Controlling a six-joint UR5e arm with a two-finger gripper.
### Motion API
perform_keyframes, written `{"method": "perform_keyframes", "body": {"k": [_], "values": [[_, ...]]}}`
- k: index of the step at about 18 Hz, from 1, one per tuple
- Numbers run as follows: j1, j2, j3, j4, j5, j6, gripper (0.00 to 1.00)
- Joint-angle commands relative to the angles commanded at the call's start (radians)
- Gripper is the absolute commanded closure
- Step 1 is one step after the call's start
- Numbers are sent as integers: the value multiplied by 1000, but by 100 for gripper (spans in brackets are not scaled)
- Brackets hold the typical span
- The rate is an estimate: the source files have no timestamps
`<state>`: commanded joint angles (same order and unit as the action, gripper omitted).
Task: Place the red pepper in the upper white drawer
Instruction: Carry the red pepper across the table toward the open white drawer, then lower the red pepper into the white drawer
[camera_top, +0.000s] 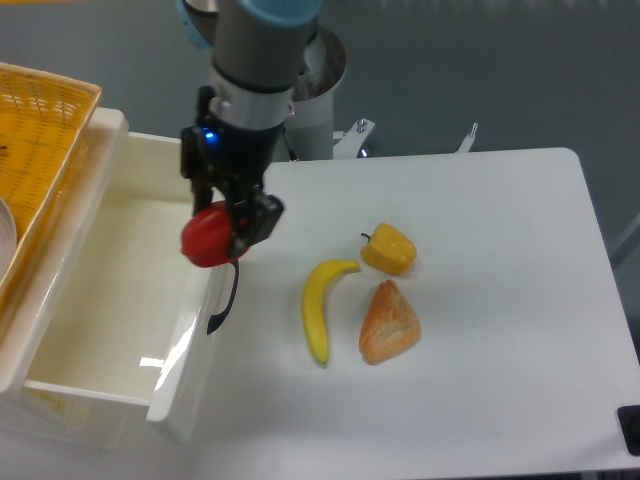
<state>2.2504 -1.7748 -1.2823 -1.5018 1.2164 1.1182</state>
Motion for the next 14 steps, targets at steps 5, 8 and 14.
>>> {"method": "perform_keyframes", "body": {"k": [5,8,14], "values": [[-40,-5,-21,-2,0,14,87],[-67,2,-26,-3,2,5,87],[-109,-5,-51,0,12,3,87]]}}
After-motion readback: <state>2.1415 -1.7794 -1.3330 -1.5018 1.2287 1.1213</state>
